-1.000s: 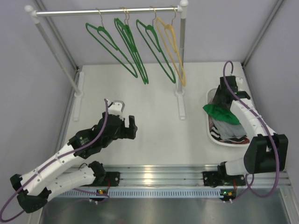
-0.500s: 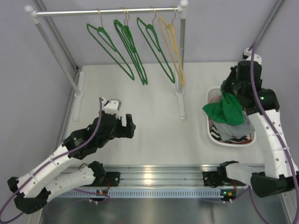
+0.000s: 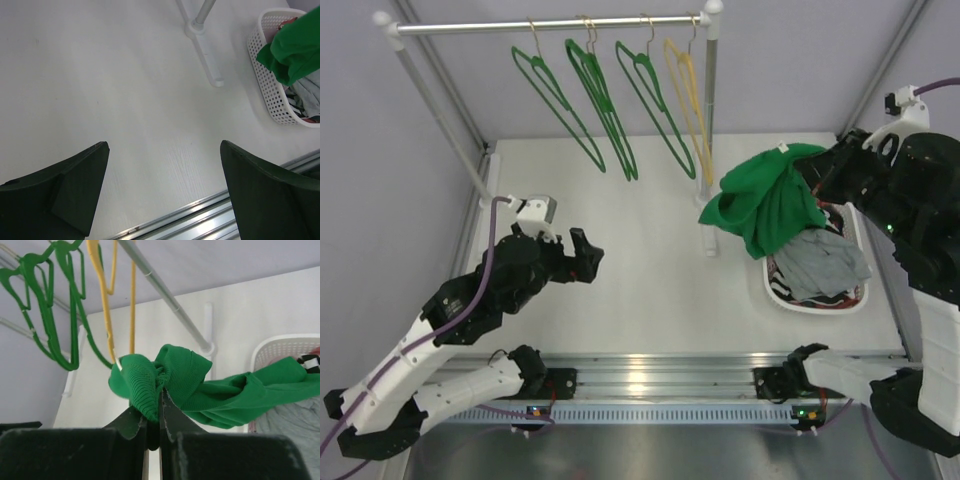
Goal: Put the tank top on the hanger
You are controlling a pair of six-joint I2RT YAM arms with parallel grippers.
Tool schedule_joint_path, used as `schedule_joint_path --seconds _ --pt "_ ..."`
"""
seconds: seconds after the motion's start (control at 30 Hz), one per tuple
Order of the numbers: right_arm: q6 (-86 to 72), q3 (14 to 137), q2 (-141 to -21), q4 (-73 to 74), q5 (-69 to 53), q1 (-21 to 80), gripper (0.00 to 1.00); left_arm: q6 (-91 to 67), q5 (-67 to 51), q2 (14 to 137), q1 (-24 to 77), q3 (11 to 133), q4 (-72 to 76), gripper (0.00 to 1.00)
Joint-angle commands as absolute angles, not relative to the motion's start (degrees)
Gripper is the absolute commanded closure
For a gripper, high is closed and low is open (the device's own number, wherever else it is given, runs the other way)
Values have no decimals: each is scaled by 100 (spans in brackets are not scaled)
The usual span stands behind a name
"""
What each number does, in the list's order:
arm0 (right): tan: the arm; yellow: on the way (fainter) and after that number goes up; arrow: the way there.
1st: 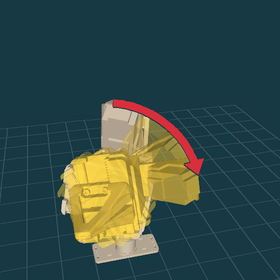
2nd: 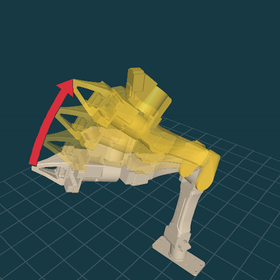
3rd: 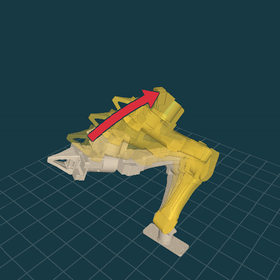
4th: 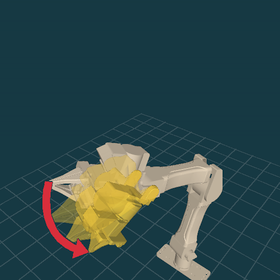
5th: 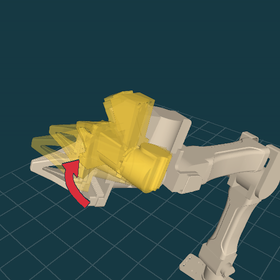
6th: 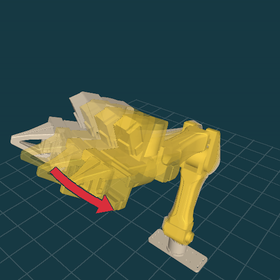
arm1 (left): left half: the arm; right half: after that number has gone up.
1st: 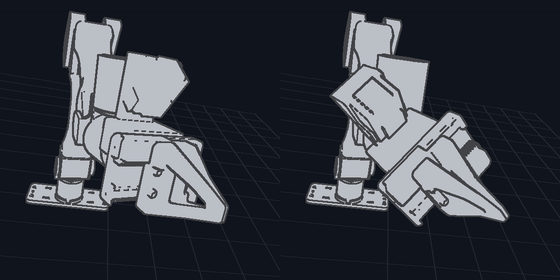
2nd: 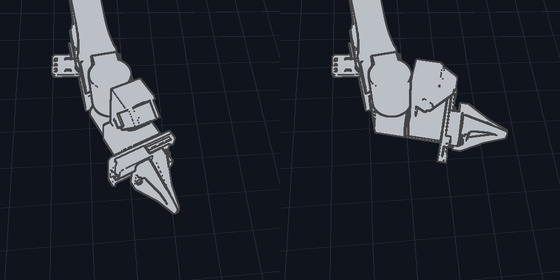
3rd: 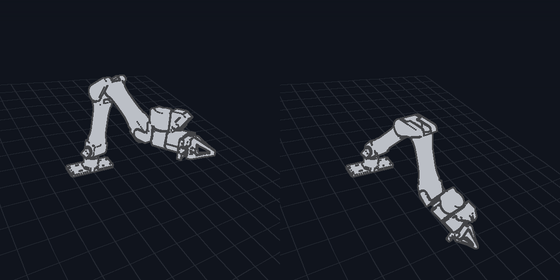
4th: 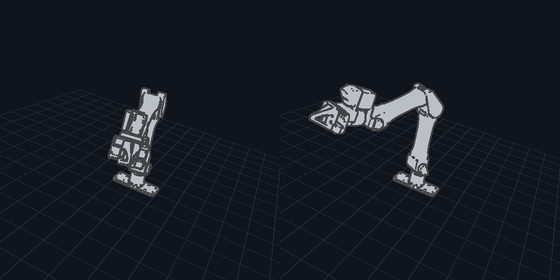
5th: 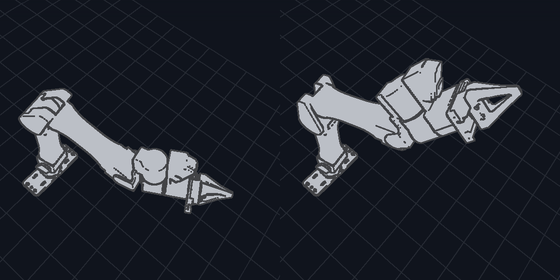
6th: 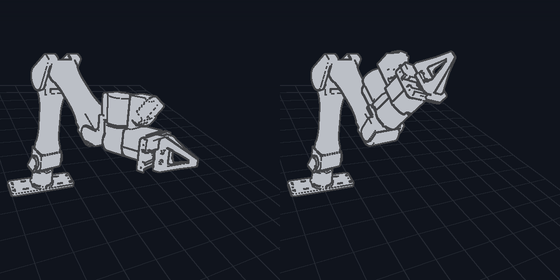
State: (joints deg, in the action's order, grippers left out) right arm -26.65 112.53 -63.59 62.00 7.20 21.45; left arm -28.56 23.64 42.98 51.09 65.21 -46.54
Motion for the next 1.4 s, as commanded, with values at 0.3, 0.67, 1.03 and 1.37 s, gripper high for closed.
schedule_joint_path --seconds 0.3,0.67,1.03,1.37 --pt "-3805 7209 -5142 4369 508 3716 100 -3357 1550 4096 5124 5636 -3852 2" --pt "-3946 7145 -5572 4473 1125 4438 100 -5474 -139 4999 5133 2822 1035 4" --pt "-3858 7321 -5678 4825 1266 4491 100 -6389 -343 7548 5291 3190 3208 7" --pt "-3762 7251 -5651 4975 1318 4500 100 -6758 -448 8797 5555 3752 3911 23"
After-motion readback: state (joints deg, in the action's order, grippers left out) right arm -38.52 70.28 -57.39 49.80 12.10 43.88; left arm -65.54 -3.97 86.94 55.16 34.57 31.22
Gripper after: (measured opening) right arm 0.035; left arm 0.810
